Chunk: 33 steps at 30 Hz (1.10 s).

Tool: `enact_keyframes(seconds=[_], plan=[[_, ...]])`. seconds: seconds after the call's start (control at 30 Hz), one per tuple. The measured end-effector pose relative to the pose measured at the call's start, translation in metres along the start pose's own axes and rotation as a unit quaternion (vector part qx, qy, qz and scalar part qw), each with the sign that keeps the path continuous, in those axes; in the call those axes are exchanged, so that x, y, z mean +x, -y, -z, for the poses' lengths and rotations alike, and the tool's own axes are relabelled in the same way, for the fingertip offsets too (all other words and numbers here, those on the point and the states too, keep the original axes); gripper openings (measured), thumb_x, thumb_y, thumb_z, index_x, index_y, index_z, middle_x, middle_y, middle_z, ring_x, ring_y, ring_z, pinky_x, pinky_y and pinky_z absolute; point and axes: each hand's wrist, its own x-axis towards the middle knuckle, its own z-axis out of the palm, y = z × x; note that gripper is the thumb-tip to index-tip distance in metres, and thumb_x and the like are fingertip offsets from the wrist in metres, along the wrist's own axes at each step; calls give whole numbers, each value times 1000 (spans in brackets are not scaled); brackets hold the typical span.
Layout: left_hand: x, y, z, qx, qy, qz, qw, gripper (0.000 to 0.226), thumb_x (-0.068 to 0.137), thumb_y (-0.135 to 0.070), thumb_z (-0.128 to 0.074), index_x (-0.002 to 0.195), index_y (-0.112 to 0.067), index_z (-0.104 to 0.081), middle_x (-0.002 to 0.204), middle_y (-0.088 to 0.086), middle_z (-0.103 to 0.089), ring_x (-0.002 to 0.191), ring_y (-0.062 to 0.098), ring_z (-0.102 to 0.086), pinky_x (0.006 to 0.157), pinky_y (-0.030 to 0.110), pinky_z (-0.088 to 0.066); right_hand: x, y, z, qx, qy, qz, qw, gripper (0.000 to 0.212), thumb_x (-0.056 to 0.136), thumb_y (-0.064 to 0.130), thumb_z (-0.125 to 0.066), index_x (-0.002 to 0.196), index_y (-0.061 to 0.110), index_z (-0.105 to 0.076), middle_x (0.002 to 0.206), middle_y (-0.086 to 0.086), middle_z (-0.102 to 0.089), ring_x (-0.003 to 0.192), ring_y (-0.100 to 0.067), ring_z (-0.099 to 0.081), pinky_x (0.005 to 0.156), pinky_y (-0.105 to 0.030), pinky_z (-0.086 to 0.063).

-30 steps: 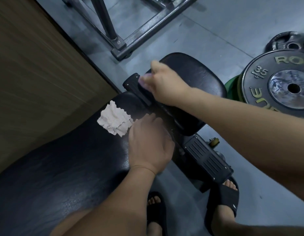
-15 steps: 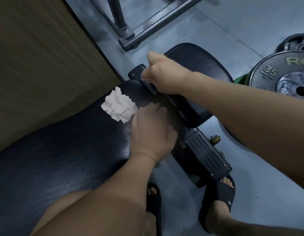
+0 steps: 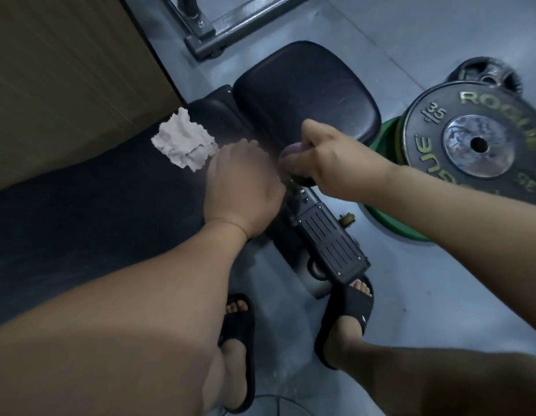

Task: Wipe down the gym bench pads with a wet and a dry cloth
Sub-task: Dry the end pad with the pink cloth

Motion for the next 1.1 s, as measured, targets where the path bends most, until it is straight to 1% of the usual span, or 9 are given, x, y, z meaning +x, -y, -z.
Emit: enact_keyframes(seconds=[0.07,0.17,0.4,0.53,0.6,0.7,0.77,0.97,1.1], plan=[[1,2,0,4,2,0,1000,40,84,-39,-53,112,-12,-60,128,12,-58,125,35,-49,109,47,-37,-13,4,2,17,11,4,1000,23,101,17,-62,120,15,-75,95,-11,-45,95,-24,-63,69,-41,-56],[2,4,1,2,1,-3,1000,40,84,-39,-52,111,-11,-61,125,13,-59,123,35,-50,109,47,-37,3,1,2,18,-15,4,1000,23,100,23,-65,119,16,-76,94,-8,-43,88,-10,-50,66,-33,-52],[3,6,6,-33,8,-3,999,34,82,-38,-54,104,-13,-60,124,10,-59,128,32,-49,113,46,-32,129,-23,-6,-28,-31,-19,999,16,97,15,-65,109,16,-77,95,-14,-44,85,-35,-54,65,-42,-54],[4,8,8,-45,16,-6,999,36,80,-38,-59,106,-14,-62,125,9,-59,130,31,-47,117,45,-29,181,-28,0,-56,33,-9,998,20,97,22,-62,108,24,-78,104,-14,-54,93,-36,-50,81,-42,-49],[5,8,9,-42,31,-4,999,38,81,-40,-57,109,-14,-62,125,8,-59,131,30,-46,118,45,-28,206,-27,3,-78,122,-53,988,22,97,22,-55,107,23,-75,111,-12,-59,103,-37,-49,88,-41,-47],[7,7,12,-38,52,2,998,43,82,-41,-54,115,-15,-64,126,8,-57,132,28,-44,121,43,-23,236,-19,5,-84,237,-122,960,15,94,24,-51,95,19,-65,112,-10,-65,103,-33,-53,82,-32,-42],[7,7,13,-44,59,2,997,44,82,-40,-53,117,-15,-64,129,8,-57,134,28,-44,122,44,-23,248,-31,3,-82,278,-140,947,24,90,32,-63,107,16,-70,118,-9,-67,107,-33,-59,85,-31,-45],[6,9,11,-66,62,-3,996,38,83,-39,-57,112,-15,-65,136,8,-58,137,29,-45,118,49,-29,244,-89,40,-81,319,-244,912,64,83,62,-66,123,13,-71,131,-14,-64,118,-31,-59,104,-37,-47],[6,8,11,-62,62,-3,996,39,83,-39,-57,113,-14,-65,137,8,-58,137,29,-45,118,48,-29,242,-95,40,-60,279,-269,920,62,87,59,-65,123,9,-70,134,-20,-61,117,-39,-60,103,-43,-49]])
